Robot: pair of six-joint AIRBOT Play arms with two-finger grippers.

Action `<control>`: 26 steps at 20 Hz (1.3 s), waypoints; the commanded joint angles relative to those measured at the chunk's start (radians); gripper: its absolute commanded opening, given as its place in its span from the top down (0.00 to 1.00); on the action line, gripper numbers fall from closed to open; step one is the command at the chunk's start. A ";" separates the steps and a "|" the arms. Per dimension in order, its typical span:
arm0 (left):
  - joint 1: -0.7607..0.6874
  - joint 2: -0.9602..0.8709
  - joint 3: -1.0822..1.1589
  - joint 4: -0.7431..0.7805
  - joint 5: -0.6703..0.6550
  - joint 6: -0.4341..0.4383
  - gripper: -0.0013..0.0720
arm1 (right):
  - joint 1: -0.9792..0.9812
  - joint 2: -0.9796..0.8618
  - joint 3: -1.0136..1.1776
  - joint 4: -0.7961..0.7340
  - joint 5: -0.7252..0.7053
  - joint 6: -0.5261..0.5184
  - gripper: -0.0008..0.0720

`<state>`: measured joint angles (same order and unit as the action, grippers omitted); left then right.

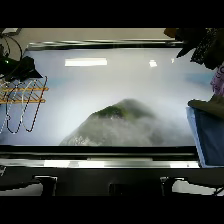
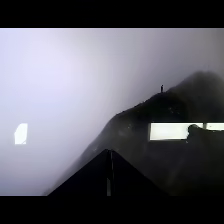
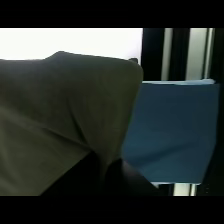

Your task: Fold the clothes and pants, and hang the long-sleeved shirts on hangers.

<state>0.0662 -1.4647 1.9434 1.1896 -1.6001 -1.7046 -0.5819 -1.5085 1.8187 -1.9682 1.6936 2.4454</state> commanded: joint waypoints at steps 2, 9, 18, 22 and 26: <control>0.001 0.000 0.000 0.000 -0.014 0.003 0.96 | -0.001 0.001 -0.176 -0.117 0.018 -0.125 0.95; 0.001 0.000 0.000 0.000 -0.016 0.003 0.96 | -0.001 0.002 -0.342 -0.180 0.071 -0.227 0.95; 0.001 0.000 0.000 0.000 -0.016 0.003 0.96 | -0.001 0.015 -0.479 -0.260 0.089 -0.318 0.95; 0.001 0.000 0.000 0.000 -0.016 0.003 0.96 | -0.001 0.043 -0.564 -0.268 0.084 -0.318 0.95; 0.001 0.000 0.000 0.000 -0.016 0.003 0.96 | -0.001 0.053 -0.613 -0.282 0.068 -0.318 0.95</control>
<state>0.0662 -1.4647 1.9434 1.1900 -1.6161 -1.7020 -0.5819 -1.4631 1.2419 -2.2375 1.7710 2.1304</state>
